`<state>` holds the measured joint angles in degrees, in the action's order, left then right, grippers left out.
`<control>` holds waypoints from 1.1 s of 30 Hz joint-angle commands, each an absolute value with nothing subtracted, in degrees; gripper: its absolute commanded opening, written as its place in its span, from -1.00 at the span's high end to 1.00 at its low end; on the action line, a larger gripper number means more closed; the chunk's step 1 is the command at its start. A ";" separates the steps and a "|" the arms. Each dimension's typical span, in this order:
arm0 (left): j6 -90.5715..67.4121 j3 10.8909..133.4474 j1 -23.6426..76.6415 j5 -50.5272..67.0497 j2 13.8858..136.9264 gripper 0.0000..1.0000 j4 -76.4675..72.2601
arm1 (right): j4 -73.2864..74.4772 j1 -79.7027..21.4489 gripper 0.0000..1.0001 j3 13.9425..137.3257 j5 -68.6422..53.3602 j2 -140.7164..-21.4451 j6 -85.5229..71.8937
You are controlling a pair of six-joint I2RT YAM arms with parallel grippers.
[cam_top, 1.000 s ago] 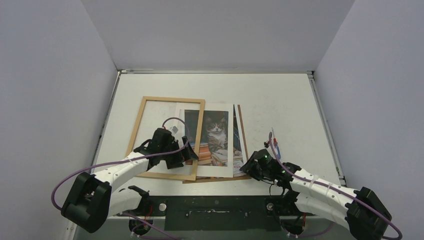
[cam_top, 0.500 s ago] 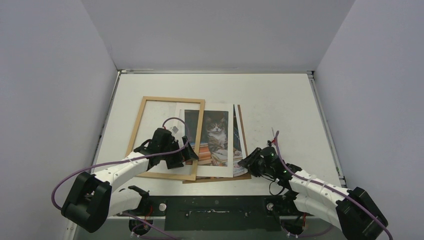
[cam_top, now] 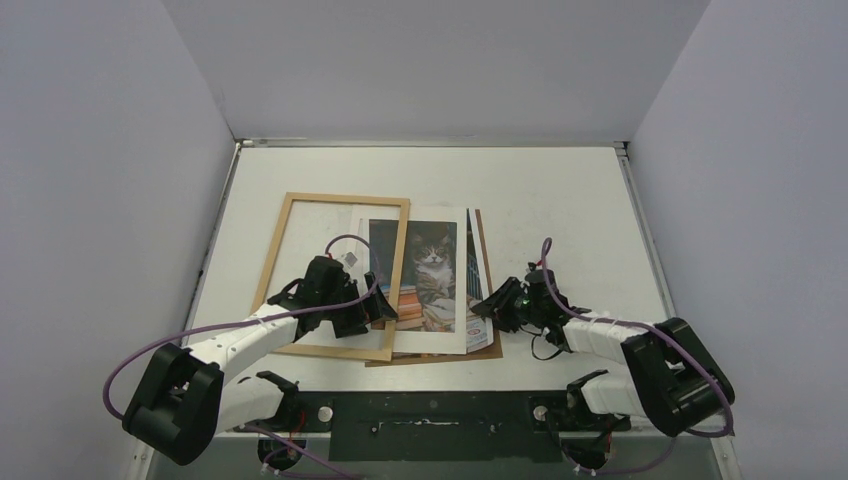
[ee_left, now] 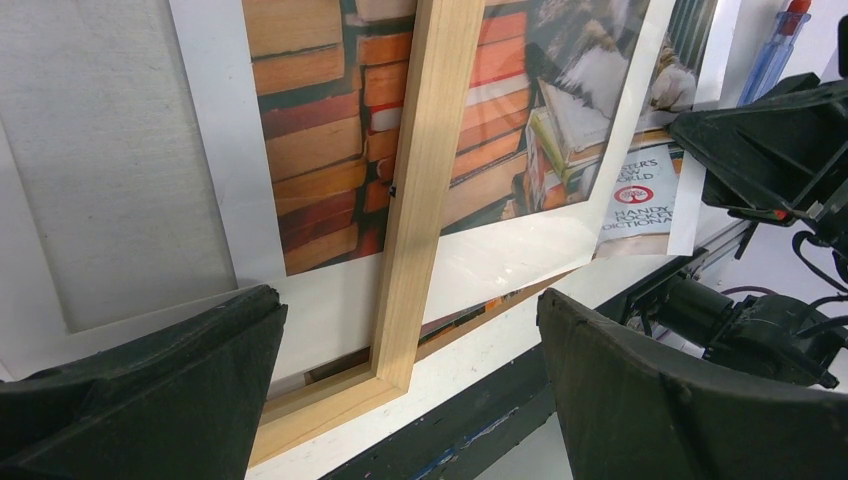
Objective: Take the photo out of the frame
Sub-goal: Pick up the photo from the photo frame.
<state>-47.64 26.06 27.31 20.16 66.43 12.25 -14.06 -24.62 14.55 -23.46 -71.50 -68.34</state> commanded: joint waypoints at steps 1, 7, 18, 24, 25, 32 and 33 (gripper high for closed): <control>-47.35 25.71 27.77 20.49 66.15 -0.94 10.96 | -20.35 -23.37 0.48 17.10 -26.73 -77.53 -64.79; -47.42 25.40 27.77 20.40 66.25 -0.94 10.73 | -21.08 -22.29 0.66 17.20 -27.16 -79.81 -63.39; -47.47 25.38 27.77 20.64 66.02 -0.94 10.56 | -16.32 -21.51 1.00 18.12 -26.89 -75.78 -62.23; -47.35 26.85 27.77 20.72 64.49 -0.94 12.02 | 7.79 -21.53 1.00 26.15 -18.25 -64.01 -52.23; -47.36 27.23 27.77 20.52 64.00 -0.94 12.48 | 12.64 -21.53 1.00 28.14 -15.61 -62.03 -50.24; -47.25 29.89 27.77 19.53 61.62 -0.94 14.65 | 35.21 -21.52 1.00 41.29 -6.44 -58.96 -40.11; -47.00 30.48 27.77 19.33 61.55 -0.94 15.27 | 38.11 -21.51 1.00 43.42 -4.42 -58.59 -38.59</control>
